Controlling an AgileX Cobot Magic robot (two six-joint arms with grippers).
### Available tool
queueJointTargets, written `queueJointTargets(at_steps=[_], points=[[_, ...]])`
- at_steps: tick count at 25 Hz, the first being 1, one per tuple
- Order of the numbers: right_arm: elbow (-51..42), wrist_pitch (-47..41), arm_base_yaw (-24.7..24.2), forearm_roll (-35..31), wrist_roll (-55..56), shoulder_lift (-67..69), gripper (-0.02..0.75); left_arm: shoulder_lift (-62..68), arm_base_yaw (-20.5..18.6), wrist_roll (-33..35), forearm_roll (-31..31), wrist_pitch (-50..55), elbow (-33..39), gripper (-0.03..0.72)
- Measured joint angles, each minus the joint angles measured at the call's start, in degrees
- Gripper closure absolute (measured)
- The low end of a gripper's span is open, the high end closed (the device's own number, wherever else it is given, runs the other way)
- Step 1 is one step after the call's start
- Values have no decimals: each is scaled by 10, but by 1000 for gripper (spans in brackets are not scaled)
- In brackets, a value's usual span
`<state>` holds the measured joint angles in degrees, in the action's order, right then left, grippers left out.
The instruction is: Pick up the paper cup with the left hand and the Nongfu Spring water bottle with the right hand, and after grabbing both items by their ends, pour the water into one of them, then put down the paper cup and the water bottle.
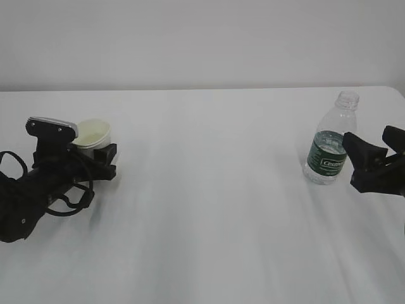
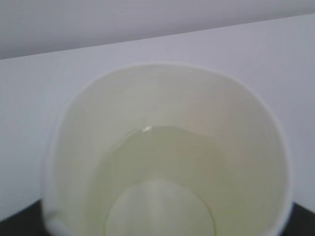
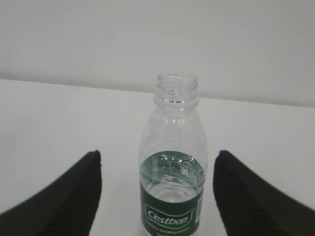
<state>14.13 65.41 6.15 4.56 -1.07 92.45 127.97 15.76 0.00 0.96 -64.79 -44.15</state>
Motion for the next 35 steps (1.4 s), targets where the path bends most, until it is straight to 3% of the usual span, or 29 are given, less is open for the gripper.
queueJointTargets(at_steps=[10,35], points=[[0,0,0,0,0,0,194,0,0,0,0,-5,-2,101],[0,0,0,0,0,0,194,-33,0,-33,28,-7,90,98]])
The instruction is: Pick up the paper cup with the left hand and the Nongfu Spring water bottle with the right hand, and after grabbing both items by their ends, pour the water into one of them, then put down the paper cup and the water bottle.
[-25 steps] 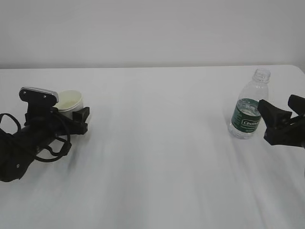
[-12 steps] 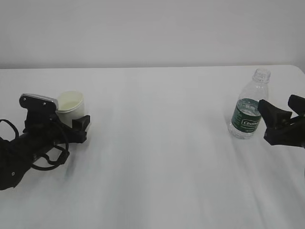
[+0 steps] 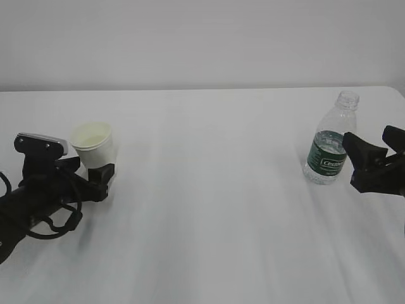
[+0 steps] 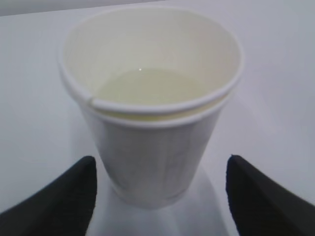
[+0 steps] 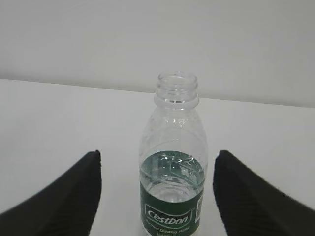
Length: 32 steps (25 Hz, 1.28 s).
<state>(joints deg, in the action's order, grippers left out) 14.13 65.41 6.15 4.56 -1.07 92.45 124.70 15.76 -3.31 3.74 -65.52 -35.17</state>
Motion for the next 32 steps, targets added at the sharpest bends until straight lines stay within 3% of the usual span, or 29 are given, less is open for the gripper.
queueJointTargets(at_steps=[24,32], points=[[0,0,0,23,-13,0,194,-158,0,-42,32,0,142,100],[0,0,0,26,-2,0,197,-231,0,-43,8,0,162,101]])
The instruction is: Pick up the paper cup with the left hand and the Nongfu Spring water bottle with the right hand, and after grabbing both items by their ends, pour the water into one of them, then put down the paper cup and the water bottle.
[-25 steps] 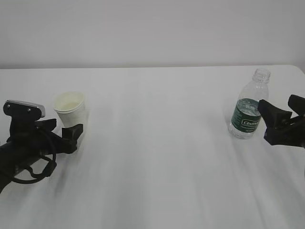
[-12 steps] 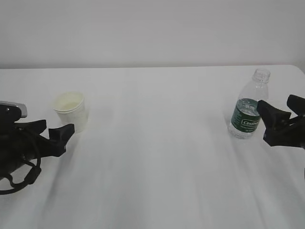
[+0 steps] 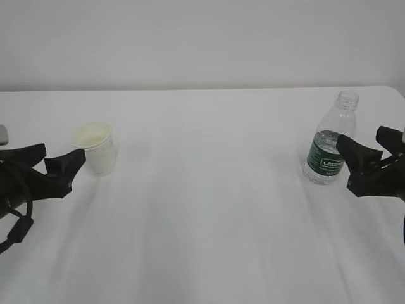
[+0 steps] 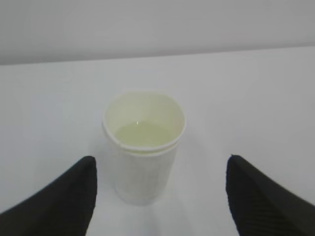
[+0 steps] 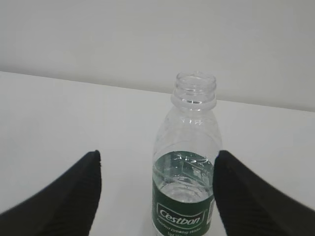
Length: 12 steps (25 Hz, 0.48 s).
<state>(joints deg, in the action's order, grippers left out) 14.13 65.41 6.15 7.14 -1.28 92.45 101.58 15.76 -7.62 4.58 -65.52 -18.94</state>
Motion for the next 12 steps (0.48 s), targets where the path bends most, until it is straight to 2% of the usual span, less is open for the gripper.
queueJointTargets(at_steps=[12], points=[[3,0,0,0,6,-3,197,-74,0,0,-22,0,1,101]])
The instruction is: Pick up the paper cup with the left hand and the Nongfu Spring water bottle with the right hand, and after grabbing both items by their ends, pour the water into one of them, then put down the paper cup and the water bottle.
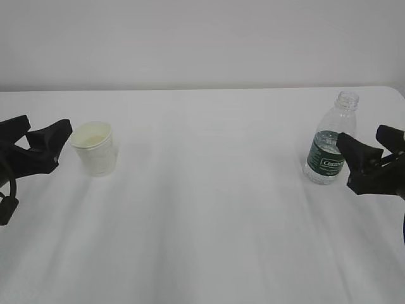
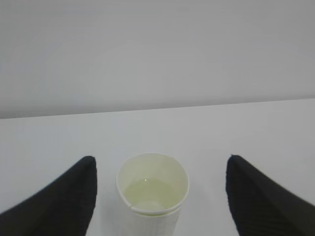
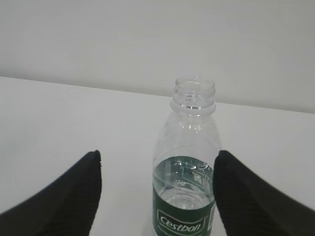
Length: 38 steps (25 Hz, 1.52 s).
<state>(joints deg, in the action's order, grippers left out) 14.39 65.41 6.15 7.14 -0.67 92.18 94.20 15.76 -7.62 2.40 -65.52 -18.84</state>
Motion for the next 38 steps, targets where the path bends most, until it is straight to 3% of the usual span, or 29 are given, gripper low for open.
queueJointTargets(at_steps=[22,38], points=[[62,-157,0,-2,36,-36,199,-13,0,-20,-24,74,0,101],[79,-357,0,0,38,-195,200,-127,0,-41,-27,262,-40,101]])
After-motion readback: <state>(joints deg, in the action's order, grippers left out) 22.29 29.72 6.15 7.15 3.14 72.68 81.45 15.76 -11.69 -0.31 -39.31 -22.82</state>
